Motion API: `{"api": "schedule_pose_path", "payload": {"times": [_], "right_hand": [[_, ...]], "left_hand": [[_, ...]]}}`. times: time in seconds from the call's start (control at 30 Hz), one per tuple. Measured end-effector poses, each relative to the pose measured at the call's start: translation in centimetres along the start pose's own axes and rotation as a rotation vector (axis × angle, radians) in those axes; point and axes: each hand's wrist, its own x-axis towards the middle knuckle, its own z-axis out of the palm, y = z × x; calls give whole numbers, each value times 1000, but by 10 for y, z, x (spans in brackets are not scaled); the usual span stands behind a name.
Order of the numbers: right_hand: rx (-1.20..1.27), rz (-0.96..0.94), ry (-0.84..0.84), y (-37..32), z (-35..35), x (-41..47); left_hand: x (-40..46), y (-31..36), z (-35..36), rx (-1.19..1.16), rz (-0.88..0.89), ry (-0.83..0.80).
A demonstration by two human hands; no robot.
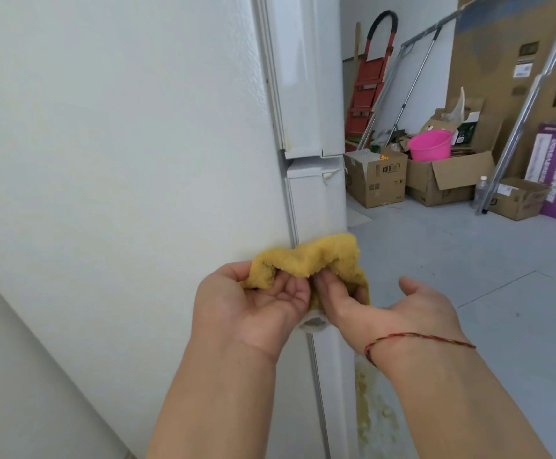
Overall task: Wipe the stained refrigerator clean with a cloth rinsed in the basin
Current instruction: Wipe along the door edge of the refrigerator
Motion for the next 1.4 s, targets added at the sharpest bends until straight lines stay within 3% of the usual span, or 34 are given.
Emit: {"api": "schedule_pose_path", "payload": {"times": [0.47,0.97,1.1,1.2,1.3,1.4], "right_hand": [[-22,-98,-375,36,53,-55],[-751,-329,-728,57,42,-60],[-1068,-622,-643,55,42,-63],[-1388,-1128,-534,52,41,-65],[-1270,-1492,-545,46,47,-67],[-1068,-1540,-711,40,59,-68]], "left_hand": [[-27,16,53,4,136,-299],[-27,41,24,410,361,-263],[-34,43,29,493,500,-269],[-42,47,36,456,633,-336],[-49,49,50,542,787,-469],[-50,51,72,664,902,-647]]}}
